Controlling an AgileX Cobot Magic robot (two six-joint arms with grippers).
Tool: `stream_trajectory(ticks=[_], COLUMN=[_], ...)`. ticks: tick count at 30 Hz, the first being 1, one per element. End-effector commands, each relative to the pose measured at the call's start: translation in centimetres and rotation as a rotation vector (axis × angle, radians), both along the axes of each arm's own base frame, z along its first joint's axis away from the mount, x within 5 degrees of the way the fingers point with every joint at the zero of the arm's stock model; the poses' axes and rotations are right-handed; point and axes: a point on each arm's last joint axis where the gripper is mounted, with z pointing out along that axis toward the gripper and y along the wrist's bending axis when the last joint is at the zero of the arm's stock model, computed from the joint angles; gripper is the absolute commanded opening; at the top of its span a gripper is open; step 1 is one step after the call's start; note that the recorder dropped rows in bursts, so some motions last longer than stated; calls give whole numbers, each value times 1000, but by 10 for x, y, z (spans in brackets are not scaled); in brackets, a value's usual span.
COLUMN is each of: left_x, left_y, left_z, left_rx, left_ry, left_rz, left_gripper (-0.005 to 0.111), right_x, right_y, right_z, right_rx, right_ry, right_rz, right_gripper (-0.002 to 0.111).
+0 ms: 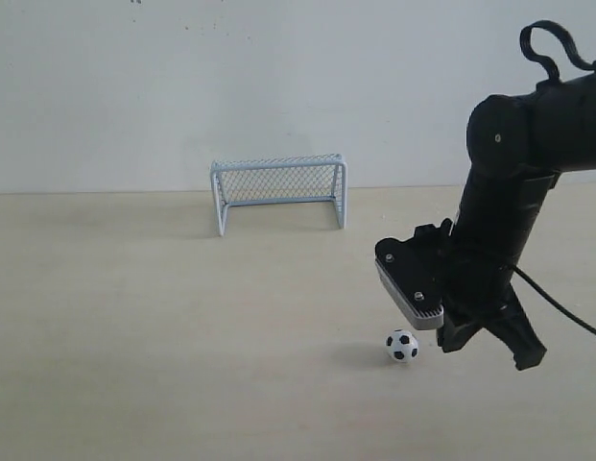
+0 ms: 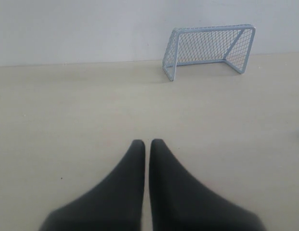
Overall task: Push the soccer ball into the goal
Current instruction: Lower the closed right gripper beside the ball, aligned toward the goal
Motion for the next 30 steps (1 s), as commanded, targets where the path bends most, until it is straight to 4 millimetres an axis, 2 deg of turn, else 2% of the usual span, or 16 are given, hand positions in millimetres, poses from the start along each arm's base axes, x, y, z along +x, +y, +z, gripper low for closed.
stream_trajectory(ticks=[1,10,19,22,25,30], left_x=[0,0,0,0,0,0], left_y=[0,0,0,0,0,0], left_z=[0,0,0,0,0,0], left_rx=[7,7,7,7,7,7], left_ry=[-4,-4,-4,-4,-4,-4], left_rz=[3,3,3,3,3,3], left_gripper=[4,4,4,4,4,4], right_x=[0,-4,-5,-7,-6,0], right_y=[10,24,21,21,21,22], right_z=[-6,-7,-8,-21,-26,-25], right_rx=[50,67,34,8,1,15], right_ry=[18,-2,14,87,98,25], right_rz=[13,68,69,53,51,51], right_gripper=[0,0,0,0,0,0])
